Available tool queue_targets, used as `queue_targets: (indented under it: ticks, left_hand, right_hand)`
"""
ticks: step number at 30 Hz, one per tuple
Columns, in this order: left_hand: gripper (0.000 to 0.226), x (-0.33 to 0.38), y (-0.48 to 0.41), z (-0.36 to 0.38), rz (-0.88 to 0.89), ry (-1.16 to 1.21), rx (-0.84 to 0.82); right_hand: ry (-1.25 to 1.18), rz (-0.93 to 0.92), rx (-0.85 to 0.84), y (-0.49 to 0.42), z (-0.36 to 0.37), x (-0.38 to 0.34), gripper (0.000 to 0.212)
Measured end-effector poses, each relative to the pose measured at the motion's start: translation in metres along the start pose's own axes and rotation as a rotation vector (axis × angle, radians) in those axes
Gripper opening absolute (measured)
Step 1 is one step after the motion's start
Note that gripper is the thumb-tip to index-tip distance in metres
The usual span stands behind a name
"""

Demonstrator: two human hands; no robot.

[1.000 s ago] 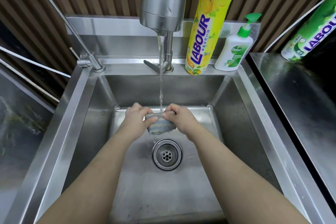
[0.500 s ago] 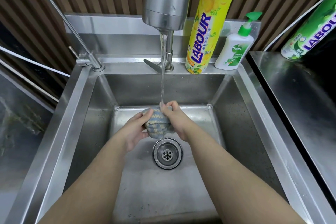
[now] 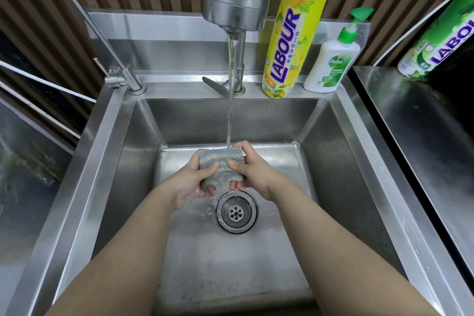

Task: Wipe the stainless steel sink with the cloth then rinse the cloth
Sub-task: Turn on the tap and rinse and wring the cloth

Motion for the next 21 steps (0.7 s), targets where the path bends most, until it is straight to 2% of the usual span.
queue_targets:
  ticks: [3, 5, 7, 9, 10, 12, 17, 21]
  left_hand:
    - [0.025, -0.001, 0.002, -0.003, 0.022, 0.108, -0.043]
    - [0.028, -0.001, 0.005, -0.007, -0.006, 0.150, -0.130]
    - [0.041, 0.000, 0.007, -0.009, -0.051, 0.155, -0.186]
    - [0.061, 0.001, 0.004, -0.008, -0.090, 0.131, -0.154]
    - [0.061, 0.002, 0.003, -0.006, -0.087, 0.108, -0.126]
    - [0.043, -0.001, 0.002, -0.001, -0.036, 0.045, -0.069]
    - [0.016, -0.015, 0.002, 0.010, 0.047, 0.038, 0.117]
    - [0.023, -0.020, -0.004, 0.022, 0.028, 0.001, 0.262]
  right_hand:
    - [-0.139, -0.009, -0.047, 0.001, -0.001, 0.002, 0.035]
    - [-0.189, 0.000, -0.046, 0.002, -0.005, 0.001, 0.037]
    - [-0.241, 0.007, -0.062, 0.004, -0.007, -0.003, 0.026]
    - [-0.270, 0.013, -0.068, 0.004, -0.006, -0.004, 0.003]
    - [-0.242, 0.019, -0.036, 0.002, -0.005, -0.003, 0.014]
    - [-0.144, -0.005, 0.047, -0.003, -0.002, 0.004, 0.023]
    - [0.013, -0.111, 0.197, -0.004, 0.005, 0.024, 0.025]
    - [0.331, -0.224, 0.214, 0.003, 0.010, 0.024, 0.025]
Point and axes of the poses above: each hand's wrist, its own y-axis away from the middle knuckle, its own z-axis out of the palm, x = y × z, the point moved 1 cm from there along -y, towards the middle knuckle, and after that the axes turned 4 degrees about -x, right-handed, at the moved point
